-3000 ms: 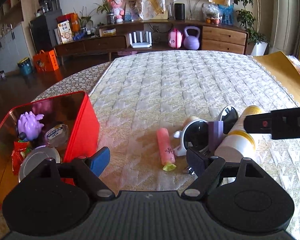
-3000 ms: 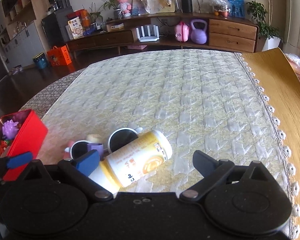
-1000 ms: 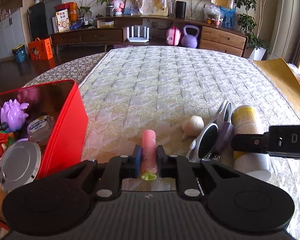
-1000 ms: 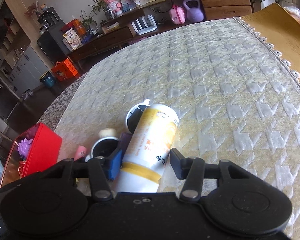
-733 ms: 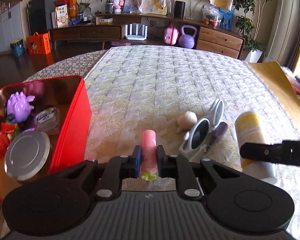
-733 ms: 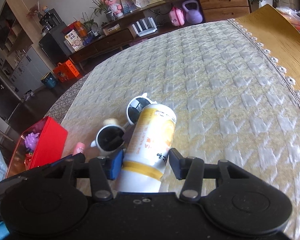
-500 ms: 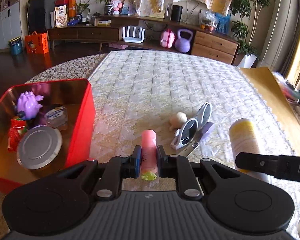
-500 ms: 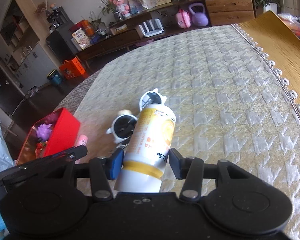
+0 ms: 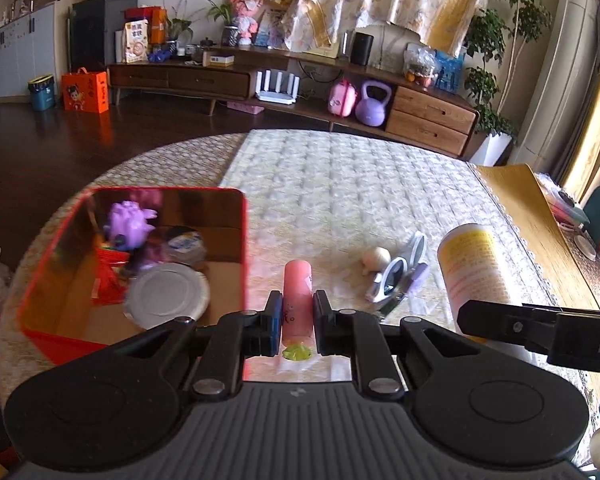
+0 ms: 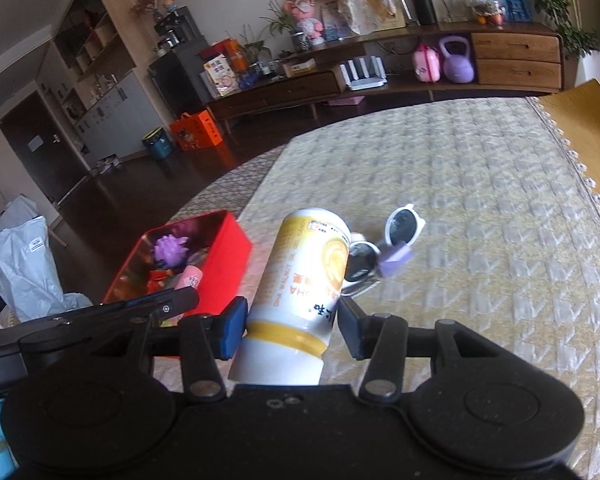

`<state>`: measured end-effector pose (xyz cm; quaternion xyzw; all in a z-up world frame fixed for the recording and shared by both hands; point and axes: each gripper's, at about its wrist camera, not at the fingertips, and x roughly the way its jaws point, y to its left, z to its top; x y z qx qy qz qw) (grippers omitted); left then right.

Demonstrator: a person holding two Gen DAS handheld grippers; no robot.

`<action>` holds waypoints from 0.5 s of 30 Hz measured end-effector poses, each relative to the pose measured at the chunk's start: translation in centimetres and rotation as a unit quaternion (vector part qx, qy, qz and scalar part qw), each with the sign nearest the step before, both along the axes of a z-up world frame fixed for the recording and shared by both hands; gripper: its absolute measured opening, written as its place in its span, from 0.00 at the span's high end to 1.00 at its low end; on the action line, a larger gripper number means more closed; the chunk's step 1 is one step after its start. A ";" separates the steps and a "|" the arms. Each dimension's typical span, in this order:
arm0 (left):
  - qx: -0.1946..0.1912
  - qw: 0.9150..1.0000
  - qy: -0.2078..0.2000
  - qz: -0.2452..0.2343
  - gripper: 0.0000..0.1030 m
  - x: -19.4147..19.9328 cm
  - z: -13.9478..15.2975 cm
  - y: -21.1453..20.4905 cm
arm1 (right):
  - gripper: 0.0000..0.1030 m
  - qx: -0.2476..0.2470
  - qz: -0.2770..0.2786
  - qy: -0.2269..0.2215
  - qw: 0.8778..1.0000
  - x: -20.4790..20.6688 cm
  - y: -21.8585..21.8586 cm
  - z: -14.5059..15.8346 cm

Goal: Organize rigid objects
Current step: 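Carry the lip balm with the left tool while the right tool carries the DHA bottle to the box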

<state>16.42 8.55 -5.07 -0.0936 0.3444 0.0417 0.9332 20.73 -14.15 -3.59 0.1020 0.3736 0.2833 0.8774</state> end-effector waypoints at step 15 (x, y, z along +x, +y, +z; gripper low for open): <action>0.013 0.999 0.002 0.049 0.85 -1.5 0.1 7.8 | 0.53 -0.011 0.063 -0.011 0.998 1.0 7.9 1.1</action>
